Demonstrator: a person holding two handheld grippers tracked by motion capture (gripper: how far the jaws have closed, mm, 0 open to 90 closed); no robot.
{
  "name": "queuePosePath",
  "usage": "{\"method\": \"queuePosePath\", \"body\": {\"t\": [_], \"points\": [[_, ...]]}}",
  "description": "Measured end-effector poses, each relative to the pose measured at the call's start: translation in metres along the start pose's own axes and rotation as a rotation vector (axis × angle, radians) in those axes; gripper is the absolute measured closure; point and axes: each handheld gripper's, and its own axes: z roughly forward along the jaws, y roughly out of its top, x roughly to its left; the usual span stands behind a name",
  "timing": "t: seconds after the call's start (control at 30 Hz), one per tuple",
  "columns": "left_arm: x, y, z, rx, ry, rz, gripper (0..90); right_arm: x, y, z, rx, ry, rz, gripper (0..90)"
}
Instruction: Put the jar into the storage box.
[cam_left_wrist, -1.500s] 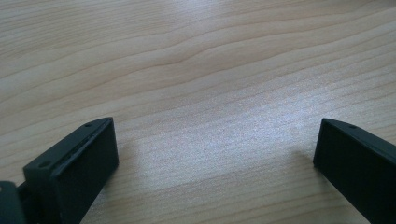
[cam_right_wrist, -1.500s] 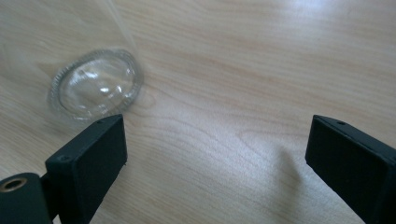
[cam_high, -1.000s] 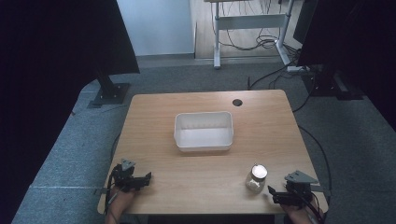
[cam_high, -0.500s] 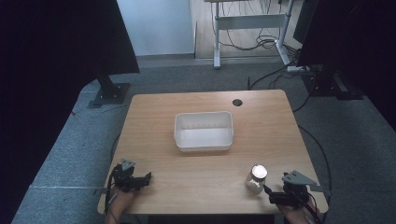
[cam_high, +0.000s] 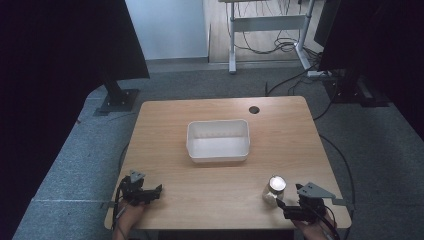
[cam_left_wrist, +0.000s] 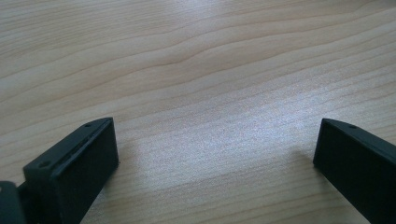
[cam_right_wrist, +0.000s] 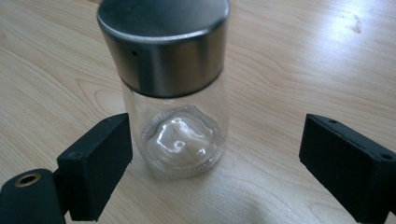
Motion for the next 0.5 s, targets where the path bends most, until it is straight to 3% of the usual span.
{"method": "queuePosePath", "body": {"t": [0.3,0.5], "points": [[0.0,0.0,0.0,0.0,0.0,0.0,0.0,0.004,0.007,0.0,-0.038,0.034,0.012,10.9],[0.0,0.0,0.0,0.0,0.0,0.0,0.0,0.006,0.012,-0.001,-0.071,0.032,0.017,14.5]]}}
